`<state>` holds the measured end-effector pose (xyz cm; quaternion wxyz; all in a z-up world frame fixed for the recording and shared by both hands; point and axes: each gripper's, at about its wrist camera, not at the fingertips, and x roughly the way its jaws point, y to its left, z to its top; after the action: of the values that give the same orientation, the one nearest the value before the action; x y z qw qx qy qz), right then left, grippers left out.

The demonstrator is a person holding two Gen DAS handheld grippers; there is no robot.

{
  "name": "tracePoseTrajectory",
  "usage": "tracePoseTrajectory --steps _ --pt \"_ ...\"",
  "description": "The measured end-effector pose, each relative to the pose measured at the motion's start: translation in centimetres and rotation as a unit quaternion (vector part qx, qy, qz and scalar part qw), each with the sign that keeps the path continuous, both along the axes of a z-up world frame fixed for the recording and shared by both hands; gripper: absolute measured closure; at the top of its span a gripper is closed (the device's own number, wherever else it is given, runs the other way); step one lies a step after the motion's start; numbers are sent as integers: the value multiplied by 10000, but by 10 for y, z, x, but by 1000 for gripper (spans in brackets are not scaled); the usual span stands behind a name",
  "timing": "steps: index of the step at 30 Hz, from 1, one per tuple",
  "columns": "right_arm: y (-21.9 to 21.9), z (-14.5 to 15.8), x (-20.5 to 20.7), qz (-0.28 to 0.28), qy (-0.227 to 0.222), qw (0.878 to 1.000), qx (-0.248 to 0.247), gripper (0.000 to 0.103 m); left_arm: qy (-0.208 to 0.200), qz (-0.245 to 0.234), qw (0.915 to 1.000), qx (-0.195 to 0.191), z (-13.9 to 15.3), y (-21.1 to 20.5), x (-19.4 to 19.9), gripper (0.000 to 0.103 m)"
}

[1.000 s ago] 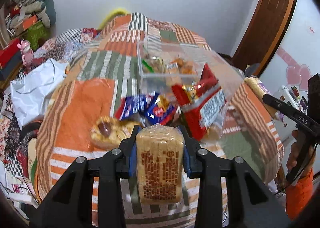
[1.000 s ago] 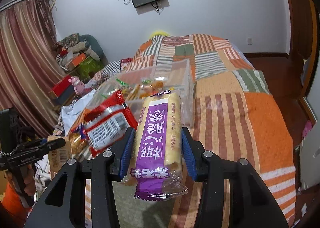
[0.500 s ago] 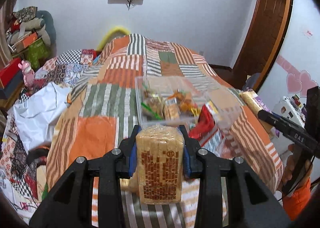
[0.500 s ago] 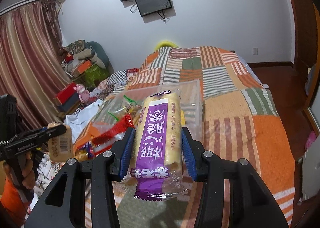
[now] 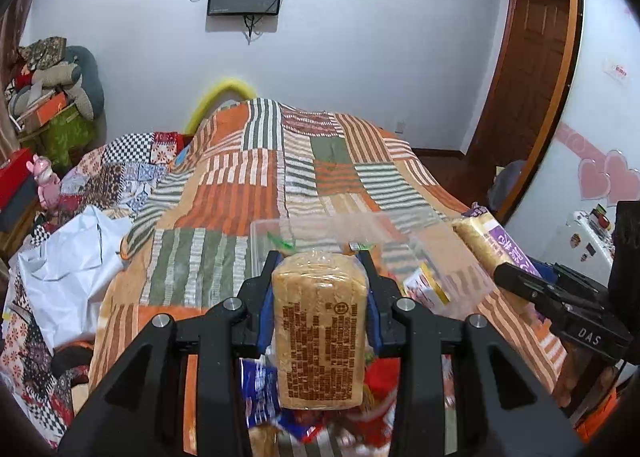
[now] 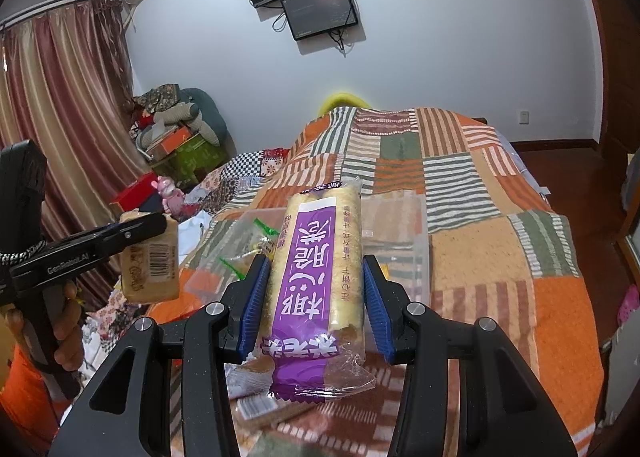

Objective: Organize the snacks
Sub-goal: 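Carry both packs over the clear box and open both tools to drop them in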

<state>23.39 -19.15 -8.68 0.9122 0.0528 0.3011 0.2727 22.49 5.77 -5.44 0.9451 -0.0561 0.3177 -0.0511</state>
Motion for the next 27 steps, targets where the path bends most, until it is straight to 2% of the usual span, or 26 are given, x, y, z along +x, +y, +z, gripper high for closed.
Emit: tracePoseTrajectory --steps 7,17,27 --pt "9 -7 23 -22 49 9999 -125 61 106 14 9999 -85 -10 3 30 67" --pt "19 -29 49 -123 326 9985 -430 61 507 -70 9983 -282 -37 1 67 67" --pt "30 -42 61 -94 424 9967 -682 60 798 -74 9966 -197 -58 -8 83 67"
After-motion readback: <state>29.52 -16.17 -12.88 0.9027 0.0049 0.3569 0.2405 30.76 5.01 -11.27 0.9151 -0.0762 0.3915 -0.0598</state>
